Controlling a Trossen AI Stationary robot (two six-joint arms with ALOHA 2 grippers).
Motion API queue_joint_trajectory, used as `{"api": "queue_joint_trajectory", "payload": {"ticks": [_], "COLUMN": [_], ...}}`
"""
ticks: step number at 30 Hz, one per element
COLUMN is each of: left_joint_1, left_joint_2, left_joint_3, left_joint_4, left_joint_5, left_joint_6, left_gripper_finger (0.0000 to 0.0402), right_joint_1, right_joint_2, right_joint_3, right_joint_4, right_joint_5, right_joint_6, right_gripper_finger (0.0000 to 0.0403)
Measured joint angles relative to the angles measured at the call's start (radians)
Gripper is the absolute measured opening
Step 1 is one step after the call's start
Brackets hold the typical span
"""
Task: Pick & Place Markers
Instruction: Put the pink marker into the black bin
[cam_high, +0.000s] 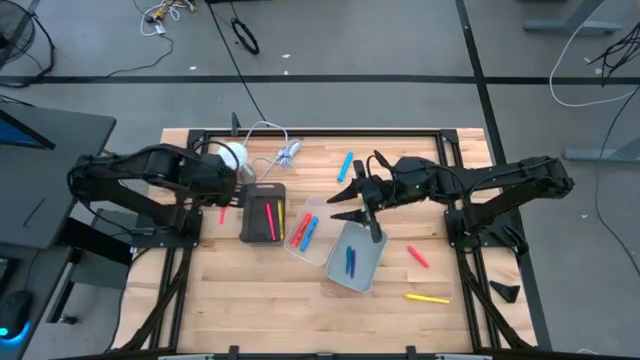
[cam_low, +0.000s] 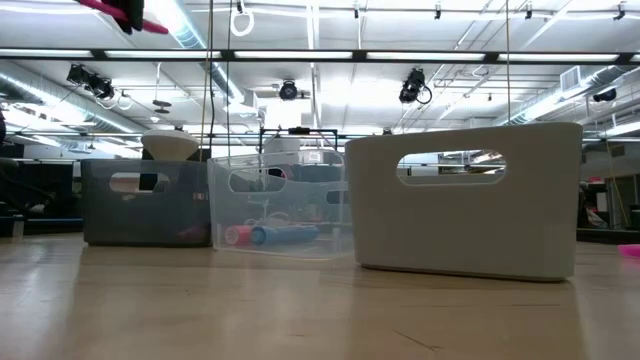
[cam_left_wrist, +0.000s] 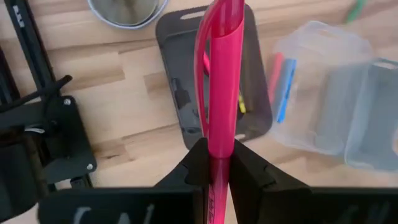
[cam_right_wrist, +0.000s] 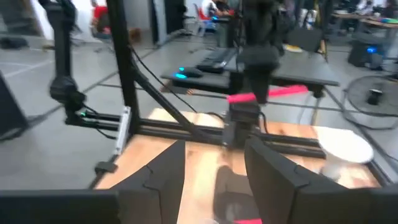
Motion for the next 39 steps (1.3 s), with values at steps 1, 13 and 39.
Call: {"api": "queue_joint_trajectory", "payload": {"ticks": [1, 13, 39], "left_joint_1": [0.004, 0.086, 0.193], "left_joint_2": [0.01, 0.037, 0.219], "left_joint_3": [-0.009, -0.428, -0.764], "left_joint_4": [0.005, 0.489, 1.037], "left_joint_5": [-0.001, 0.12, 0.203], "left_joint_6": [-0.01, -0.113, -0.199], "left_gripper_finger": [0.004, 0.004, 0.0045], "right_joint_1": [-0.011, -0.078, -0.079], "right_joint_2": [-0.002, -0.013, -0.013], "right_joint_3": [0.0, 0.0, 0.0], "right_joint_4": [0.004, 0.009, 0.0], "right_joint_5": [-0.022, -0.026, -0.028], "right_joint_6": [0.003, -0.142, -0.211], "right_gripper_finger": [0.0169, 0.0169, 0.0169]}}
